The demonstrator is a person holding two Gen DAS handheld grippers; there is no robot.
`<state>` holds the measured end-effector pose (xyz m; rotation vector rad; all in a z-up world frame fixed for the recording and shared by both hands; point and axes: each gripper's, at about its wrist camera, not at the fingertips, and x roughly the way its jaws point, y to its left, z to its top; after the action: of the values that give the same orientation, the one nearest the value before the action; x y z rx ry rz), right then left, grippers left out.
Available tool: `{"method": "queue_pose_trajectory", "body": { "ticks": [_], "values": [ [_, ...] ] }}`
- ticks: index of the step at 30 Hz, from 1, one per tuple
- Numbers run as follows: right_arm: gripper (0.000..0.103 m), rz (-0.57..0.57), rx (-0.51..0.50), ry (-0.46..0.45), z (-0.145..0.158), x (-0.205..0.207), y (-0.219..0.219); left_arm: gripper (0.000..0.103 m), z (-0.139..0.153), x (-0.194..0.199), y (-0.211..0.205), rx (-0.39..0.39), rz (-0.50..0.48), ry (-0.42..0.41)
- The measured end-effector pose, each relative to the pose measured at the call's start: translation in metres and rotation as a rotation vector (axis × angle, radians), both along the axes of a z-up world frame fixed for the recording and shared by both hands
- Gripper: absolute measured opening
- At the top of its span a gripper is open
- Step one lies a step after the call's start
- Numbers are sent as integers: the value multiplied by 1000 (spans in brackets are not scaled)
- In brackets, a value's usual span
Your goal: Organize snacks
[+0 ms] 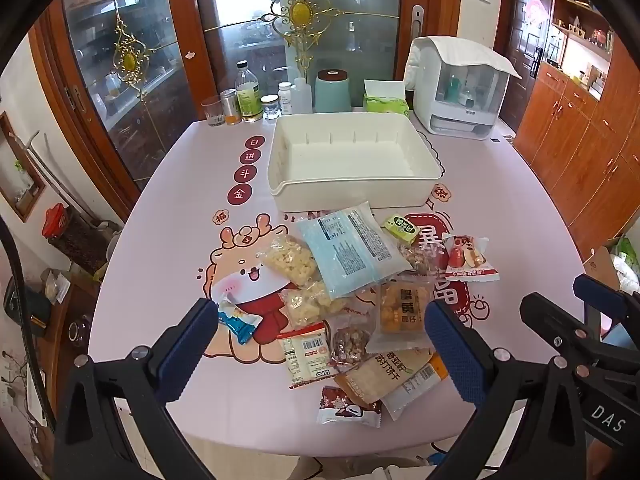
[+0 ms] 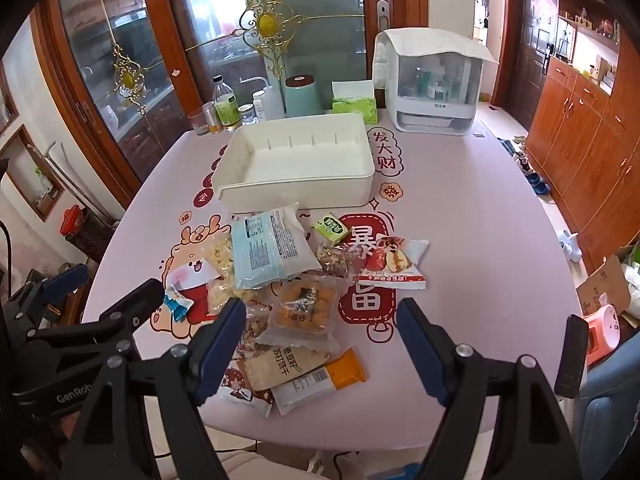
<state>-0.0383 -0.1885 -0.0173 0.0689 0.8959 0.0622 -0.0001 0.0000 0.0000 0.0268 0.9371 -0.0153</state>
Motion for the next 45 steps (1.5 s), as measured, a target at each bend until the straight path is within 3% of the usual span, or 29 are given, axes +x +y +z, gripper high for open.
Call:
{"method": "queue_pose_trajectory", "body": {
  "ticks": [45],
  "values": [
    [78,6,1,-3,-3,-1,6,95,1,-7,-1,-6,-13,23]
  ]
}}
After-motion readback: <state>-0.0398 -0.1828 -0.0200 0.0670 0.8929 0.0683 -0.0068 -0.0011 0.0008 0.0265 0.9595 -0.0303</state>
